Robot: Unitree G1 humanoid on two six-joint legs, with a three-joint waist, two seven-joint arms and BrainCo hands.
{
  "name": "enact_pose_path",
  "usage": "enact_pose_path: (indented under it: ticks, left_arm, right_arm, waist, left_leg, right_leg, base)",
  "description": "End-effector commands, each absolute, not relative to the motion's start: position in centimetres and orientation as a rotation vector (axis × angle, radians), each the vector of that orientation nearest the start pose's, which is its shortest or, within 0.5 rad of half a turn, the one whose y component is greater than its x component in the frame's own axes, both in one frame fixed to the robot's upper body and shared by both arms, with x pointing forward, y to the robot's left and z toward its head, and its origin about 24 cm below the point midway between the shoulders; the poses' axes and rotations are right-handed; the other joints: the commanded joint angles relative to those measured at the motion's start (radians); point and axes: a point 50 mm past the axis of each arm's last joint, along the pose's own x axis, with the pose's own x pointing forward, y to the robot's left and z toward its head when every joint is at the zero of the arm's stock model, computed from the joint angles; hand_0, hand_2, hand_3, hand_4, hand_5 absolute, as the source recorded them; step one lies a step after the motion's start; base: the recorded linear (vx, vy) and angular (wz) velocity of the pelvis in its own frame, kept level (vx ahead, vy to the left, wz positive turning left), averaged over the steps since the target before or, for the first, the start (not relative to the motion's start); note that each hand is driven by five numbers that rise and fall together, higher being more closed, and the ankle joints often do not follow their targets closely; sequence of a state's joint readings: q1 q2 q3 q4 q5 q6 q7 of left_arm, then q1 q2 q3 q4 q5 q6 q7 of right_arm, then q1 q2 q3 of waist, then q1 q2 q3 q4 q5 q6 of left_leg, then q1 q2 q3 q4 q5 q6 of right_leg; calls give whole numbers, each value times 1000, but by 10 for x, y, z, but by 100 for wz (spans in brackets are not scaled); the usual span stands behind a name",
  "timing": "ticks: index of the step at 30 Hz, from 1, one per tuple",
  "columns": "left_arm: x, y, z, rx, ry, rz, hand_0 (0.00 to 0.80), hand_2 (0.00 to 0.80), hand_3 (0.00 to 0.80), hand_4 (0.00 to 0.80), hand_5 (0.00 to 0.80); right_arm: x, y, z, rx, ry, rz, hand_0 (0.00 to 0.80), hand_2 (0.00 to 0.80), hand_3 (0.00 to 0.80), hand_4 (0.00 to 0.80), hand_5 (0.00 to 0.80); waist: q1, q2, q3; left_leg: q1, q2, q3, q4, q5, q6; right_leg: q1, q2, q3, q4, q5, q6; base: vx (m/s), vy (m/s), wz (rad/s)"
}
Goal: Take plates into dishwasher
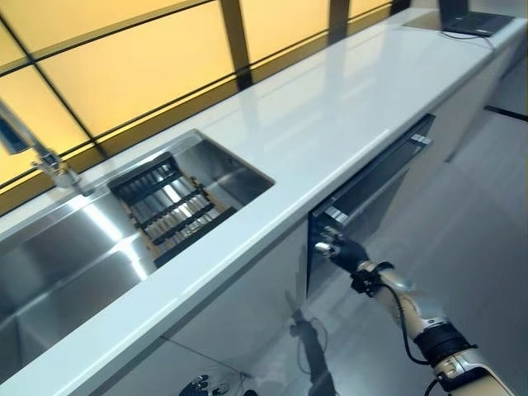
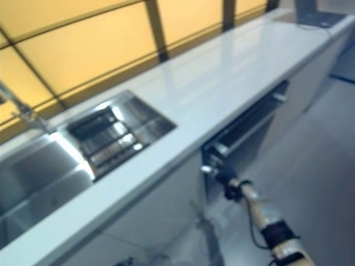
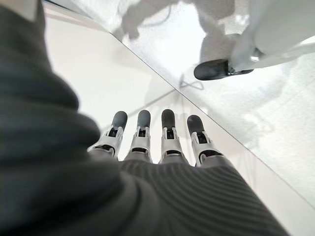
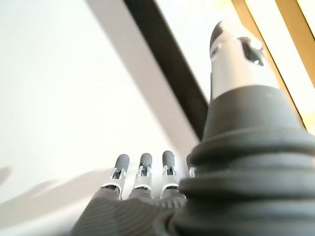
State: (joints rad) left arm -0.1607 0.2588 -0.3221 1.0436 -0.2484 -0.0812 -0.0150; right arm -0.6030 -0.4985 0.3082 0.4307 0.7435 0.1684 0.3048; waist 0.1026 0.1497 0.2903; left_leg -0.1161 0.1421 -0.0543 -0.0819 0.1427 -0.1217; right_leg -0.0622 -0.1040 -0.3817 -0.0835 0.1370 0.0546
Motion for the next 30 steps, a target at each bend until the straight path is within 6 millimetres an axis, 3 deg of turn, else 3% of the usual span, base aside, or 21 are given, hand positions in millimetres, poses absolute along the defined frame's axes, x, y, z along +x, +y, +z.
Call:
enact_pose_path:
  ticks: [1, 6, 13, 16, 20, 22, 23, 27, 30]
  left_arm:
    - [190, 232, -119, 308, 859, -66, 0, 0, 0, 0, 0]
    - [180, 237, -122, 304, 879, -49, 0, 0, 0, 0, 0]
    - [166, 247, -126, 263, 891, 7, 0, 0, 0, 0, 0]
    - [161, 252, -126, 225, 888, 59, 0, 0, 0, 0, 0]
    - [144, 265, -129, 179, 913, 159, 0, 0, 0, 0, 0]
    - [141, 266, -129, 177, 916, 171, 0, 0, 0, 0, 0]
    - [133, 274, -130, 161, 927, 229, 0, 0, 0, 0, 0]
    - [129, 288, -127, 170, 939, 299, 0, 0, 0, 0, 0]
    - [134, 297, -122, 184, 924, 331, 0, 0, 0, 0, 0]
  right_arm:
    - [353, -126, 151, 8, -93, 687, 0, 0, 0, 0, 0]
    - [348, -132, 144, -98, -94, 678, 0, 0, 0, 0, 0]
    - [338, -149, 136, -309, -144, 518, 0, 0, 0, 0, 0]
    - [329, -160, 125, -368, -138, 466, 0, 0, 0, 0, 0]
    - [306, -185, 90, -365, -44, 396, 0, 0, 0, 0, 0]
    - [303, -188, 85, -363, -28, 385, 0, 0, 0, 0, 0]
    - [289, -197, 65, -372, 26, 339, 0, 0, 0, 0, 0]
    - [276, -225, 42, -510, 105, 170, 0, 0, 0, 0, 0]
    - [269, -251, 34, -583, 160, 22, 0, 0, 0, 0, 0]
  waist:
    - [41, -118, -27]
    - [50, -132, -37]
    - [53, -149, -55]
    - [48, -157, -64]
    - [43, -177, -94]
    - [42, -179, -98]
    - [31, -184, -107]
    - [1, -191, -127]
    - [-19, -203, -137]
  left_leg:
    - [-17, -52, 45, -5, 15, 50]
    - [-2, -59, 35, 4, 3, 56]
    - [17, -91, 23, 52, -36, 84]
    - [25, -105, 27, 82, -61, 100]
    - [63, -133, 29, 68, -79, 133]
    - [68, -136, 29, 62, -79, 137]
    - [92, -141, 29, 37, -83, 149]
    - [85, -139, -6, 22, -86, 168]
    - [60, -150, -62, 36, -87, 187]
  right_leg:
    - [17, -55, 39, 146, -129, -4]
    - [36, -56, 35, 151, -135, -3]
    - [72, -88, 42, 175, -140, 14]
    - [88, -110, 59, 185, -135, 29]
    - [99, -159, 94, 235, -63, 64]
    - [99, -164, 97, 241, -54, 68]
    - [69, -181, 129, 279, 13, 90]
    - [47, -152, 242, 290, 15, 87]
    - [46, -121, 346, 331, 19, 81]
  base:
    - [108, 20, 23]
    - [95, 38, 17]
    - [131, 157, 10]
    - [107, 232, 12]
    - [147, 261, 15]
    - [51, 123, 8]
    - [25, 124, 11]
    - [-41, -8, 25]
    - [-122, -136, 58]
